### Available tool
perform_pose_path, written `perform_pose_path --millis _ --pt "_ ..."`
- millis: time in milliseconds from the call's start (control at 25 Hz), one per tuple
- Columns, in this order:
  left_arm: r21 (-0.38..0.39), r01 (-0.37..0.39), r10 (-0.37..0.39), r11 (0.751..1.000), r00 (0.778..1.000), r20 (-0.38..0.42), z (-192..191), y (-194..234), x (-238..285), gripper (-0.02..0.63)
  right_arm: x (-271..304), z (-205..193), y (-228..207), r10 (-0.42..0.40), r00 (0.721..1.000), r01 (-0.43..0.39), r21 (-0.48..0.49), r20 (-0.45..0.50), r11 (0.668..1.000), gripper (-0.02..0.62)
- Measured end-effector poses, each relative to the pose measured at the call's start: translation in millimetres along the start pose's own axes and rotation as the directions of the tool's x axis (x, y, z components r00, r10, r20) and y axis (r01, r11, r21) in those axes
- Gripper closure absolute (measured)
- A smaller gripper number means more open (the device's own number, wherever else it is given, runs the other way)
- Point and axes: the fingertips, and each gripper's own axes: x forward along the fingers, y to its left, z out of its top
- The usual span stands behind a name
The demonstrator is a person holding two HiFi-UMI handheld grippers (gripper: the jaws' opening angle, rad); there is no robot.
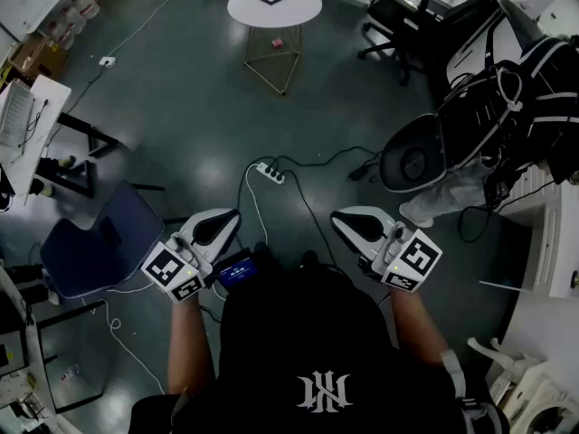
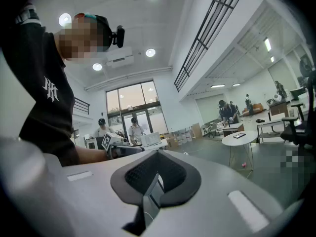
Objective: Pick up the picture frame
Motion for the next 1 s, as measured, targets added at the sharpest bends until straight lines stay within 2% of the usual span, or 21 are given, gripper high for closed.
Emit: perform_pose_path --millis 120,320,520,760,1000 --pt "0.039 -0.004 0.006 0.999 0.999 -0.046 -13.0 -10.8 17.5 0.603 -9.9 -2.3 -5.4 0.007 1.000 -0.007 -0.041 -0.010 0.999 0.595" --pt "-0.001 -0.018 0.018 1.000 1.000 0.016 -9.0 -31.6 34.2 0.603 -35.4 -10.9 -13.9 0.013 1.000 -0.014 -0.044 -0.018 0.999 0.595" --pt "0.017 -0.037 0.037 0.999 0.999 -0.005 -14.1 -53.3 43.0 0.603 -57.1 -18.0 -18.8 0.022 1.000 -0.022 -0.029 -0.010 0.999 0.595" --pt "0.023 -0.067 0.067 0.997 0.998 -0.005 -15.0 -65.3 45.5 0.603 -67.7 -19.9 -27.1 0.015 0.999 -0.015 0.006 0.046 1.000 0.600" --pt "0.019 -0.087 0.088 0.996 0.996 -0.018 -11.0 -63.4 49.3 0.603 -68.4 -16.1 -38.4 0.018 1.000 -0.017 -0.027 0.016 0.999 0.595"
